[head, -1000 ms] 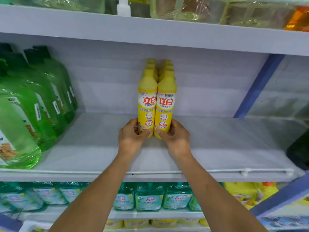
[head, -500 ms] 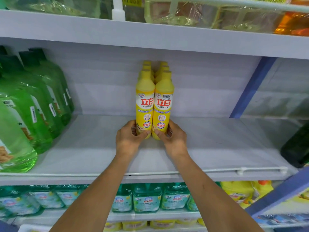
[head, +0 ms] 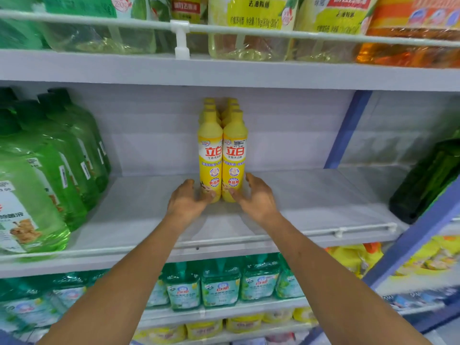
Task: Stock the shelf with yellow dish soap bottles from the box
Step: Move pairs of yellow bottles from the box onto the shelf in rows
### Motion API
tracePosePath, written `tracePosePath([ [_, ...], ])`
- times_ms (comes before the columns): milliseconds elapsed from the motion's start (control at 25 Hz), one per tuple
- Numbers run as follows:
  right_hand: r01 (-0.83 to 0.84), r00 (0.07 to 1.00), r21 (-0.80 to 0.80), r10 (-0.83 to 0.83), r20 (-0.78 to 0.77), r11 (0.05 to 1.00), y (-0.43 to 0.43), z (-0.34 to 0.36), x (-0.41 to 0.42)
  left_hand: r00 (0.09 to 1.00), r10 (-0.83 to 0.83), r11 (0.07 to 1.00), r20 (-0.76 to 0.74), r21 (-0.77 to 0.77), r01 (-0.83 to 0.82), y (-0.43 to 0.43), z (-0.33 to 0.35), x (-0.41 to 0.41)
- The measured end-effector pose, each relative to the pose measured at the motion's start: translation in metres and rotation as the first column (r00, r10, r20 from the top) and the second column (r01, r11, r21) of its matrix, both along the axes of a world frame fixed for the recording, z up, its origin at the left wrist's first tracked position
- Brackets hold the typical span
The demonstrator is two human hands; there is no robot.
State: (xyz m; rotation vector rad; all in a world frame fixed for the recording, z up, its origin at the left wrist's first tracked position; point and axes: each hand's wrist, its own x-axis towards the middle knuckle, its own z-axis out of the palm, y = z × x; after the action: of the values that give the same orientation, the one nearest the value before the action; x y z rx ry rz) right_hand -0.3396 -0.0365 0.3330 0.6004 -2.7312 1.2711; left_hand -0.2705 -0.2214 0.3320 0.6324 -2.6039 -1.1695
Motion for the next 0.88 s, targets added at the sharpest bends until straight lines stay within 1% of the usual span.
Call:
tracePosePath([
  [40,0.001,1.0,0.1,0.001,-0.021,0.995,0.007,0.008,0.008,0.995,-0.072,0.993,0.072,-0.084,0.078,-0.002,0.008,0.01],
  [120,-0.024,0.997,0.318,0.045,-0.06,0.948,0.02,0.026,0.026,0.954,-0.225,0.94,0.196,-0.213,0.266,-0.003,0.027,0.031],
  [200,-0.049,0.991,0.467,0.102,-0.09,0.883,0.033,0.045,0.047,0.919,-0.289,0.868,0.269,-0.331,0.37,-0.001,0.043,0.051],
  [280,-0.069,0.98,0.546,0.158,-0.118,0.835,0.045,0.063,0.069,0.907,-0.295,0.792,0.3,-0.454,0.408,0.007,0.053,0.072],
  [440,-0.081,0.949,0.644,0.257,-0.183,0.76,0.066,0.087,0.113,0.912,-0.238,0.681,0.335,-0.612,0.402,0.046,0.073,0.126],
  [560,-0.089,0.932,0.655,0.295,-0.212,0.75,0.091,0.084,0.151,0.928,-0.202,0.618,0.313,-0.694,0.369,0.084,0.075,0.166],
  [680,-0.091,0.937,0.674,0.293,-0.192,0.733,0.129,0.062,0.181,0.923,-0.182,0.599,0.339,-0.706,0.377,0.125,0.064,0.202],
  [800,-0.097,0.961,0.706,0.251,-0.118,0.702,0.173,0.029,0.201,0.911,-0.2,0.598,0.361,-0.691,0.406,0.159,0.039,0.227],
  [880,-0.092,0.974,0.729,0.213,-0.075,0.678,0.2,0.005,0.211,0.89,-0.216,0.604,0.403,-0.661,0.446,0.177,0.014,0.24],
])
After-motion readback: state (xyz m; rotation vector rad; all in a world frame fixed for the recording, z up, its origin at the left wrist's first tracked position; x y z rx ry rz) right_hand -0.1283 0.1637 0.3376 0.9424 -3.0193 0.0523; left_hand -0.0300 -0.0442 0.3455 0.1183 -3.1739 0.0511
